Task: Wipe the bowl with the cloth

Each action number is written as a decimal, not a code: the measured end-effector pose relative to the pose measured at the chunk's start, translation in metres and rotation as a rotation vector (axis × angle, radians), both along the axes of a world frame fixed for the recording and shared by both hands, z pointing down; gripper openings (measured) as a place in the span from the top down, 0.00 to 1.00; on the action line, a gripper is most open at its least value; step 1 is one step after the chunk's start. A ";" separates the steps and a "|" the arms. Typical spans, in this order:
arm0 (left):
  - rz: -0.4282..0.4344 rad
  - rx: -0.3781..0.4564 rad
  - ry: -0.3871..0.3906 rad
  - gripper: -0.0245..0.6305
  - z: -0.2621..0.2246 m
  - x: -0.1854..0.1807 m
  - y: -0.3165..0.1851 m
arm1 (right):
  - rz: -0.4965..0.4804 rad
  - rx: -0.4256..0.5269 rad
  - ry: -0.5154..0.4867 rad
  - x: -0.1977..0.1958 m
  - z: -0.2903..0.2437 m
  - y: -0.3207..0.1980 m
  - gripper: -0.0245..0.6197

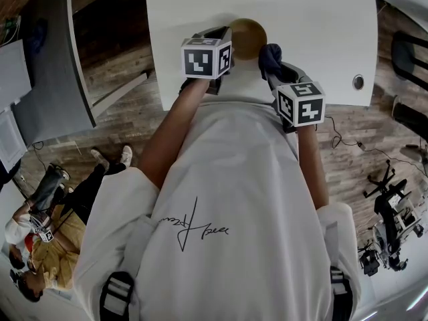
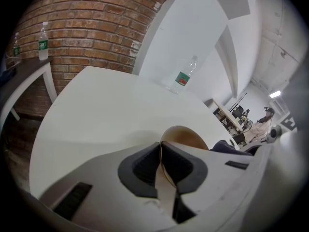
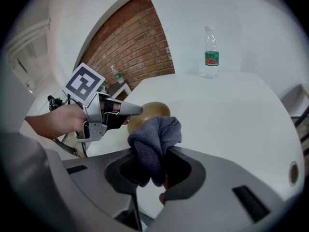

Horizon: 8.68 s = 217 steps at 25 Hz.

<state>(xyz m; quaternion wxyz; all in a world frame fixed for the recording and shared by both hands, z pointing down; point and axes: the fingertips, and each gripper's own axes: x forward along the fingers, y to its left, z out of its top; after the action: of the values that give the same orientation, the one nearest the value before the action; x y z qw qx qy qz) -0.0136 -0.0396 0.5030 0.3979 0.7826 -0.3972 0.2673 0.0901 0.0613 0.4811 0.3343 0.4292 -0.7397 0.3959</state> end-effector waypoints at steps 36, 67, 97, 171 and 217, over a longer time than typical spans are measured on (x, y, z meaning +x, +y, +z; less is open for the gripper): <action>0.007 0.002 0.009 0.95 -0.001 0.003 -0.002 | -0.137 -0.080 -0.066 -0.022 -0.002 0.023 0.84; -0.009 -0.017 0.006 0.95 0.001 -0.003 -0.003 | -0.246 -0.119 -0.121 -0.044 -0.002 0.028 0.84; -0.014 -0.019 0.032 0.95 0.001 -0.004 -0.003 | -0.301 -0.158 -0.177 -0.060 -0.002 0.027 0.84; -0.010 -0.033 0.045 0.95 0.001 -0.004 -0.001 | -0.321 -0.156 -0.158 -0.048 -0.007 0.024 0.84; -0.011 -0.036 0.039 0.94 0.000 -0.012 0.000 | -0.282 -0.127 -0.084 -0.007 -0.010 -0.007 0.84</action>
<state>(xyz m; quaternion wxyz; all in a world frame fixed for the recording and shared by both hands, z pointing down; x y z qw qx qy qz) -0.0253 -0.0396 0.5031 0.4210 0.7782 -0.3890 0.2567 0.0834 0.0547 0.4707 0.3821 0.2820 -0.7795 0.4085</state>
